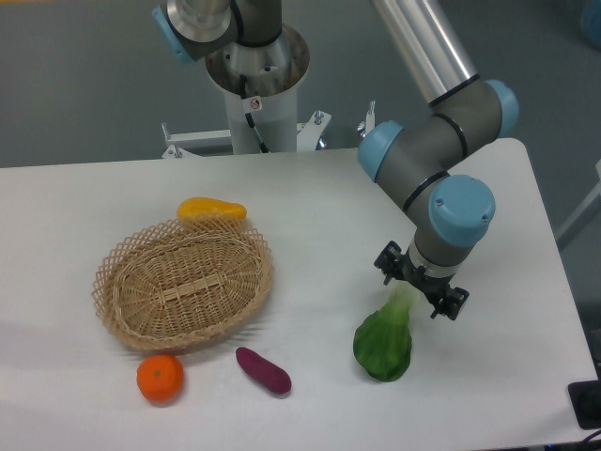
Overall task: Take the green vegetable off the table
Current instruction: 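Lower the gripper onto the bok choy's leafy top and close it, then lift the gripped bok choy up off the table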
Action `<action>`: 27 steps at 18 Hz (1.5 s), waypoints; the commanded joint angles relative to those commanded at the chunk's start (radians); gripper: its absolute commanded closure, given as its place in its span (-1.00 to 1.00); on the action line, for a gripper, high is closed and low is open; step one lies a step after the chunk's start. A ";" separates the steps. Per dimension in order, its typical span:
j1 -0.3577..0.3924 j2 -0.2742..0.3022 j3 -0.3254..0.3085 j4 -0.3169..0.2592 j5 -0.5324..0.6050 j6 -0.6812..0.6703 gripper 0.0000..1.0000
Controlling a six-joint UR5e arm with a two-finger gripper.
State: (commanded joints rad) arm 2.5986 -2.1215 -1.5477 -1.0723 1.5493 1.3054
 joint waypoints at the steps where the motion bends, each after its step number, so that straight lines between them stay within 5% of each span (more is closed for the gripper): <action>1: 0.000 -0.003 -0.006 0.000 0.000 0.000 -1.00; 4: 0.000 -0.005 -0.025 0.020 0.000 -0.005 -1.00; 8: 0.000 -0.009 -0.103 0.176 0.000 -0.012 -1.00; 14: -0.008 -0.012 -0.115 0.192 0.003 -0.014 -1.00; 15: -0.008 -0.012 -0.115 0.192 0.003 -0.014 -0.81; 17: -0.008 -0.012 -0.114 0.190 0.003 -0.015 -0.04; 19: -0.008 -0.012 -0.111 0.187 0.005 -0.017 0.39; 27: 0.002 0.017 -0.075 0.150 0.002 -0.023 0.67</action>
State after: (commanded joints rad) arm 2.6001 -2.1047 -1.6230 -0.9218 1.5509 1.2825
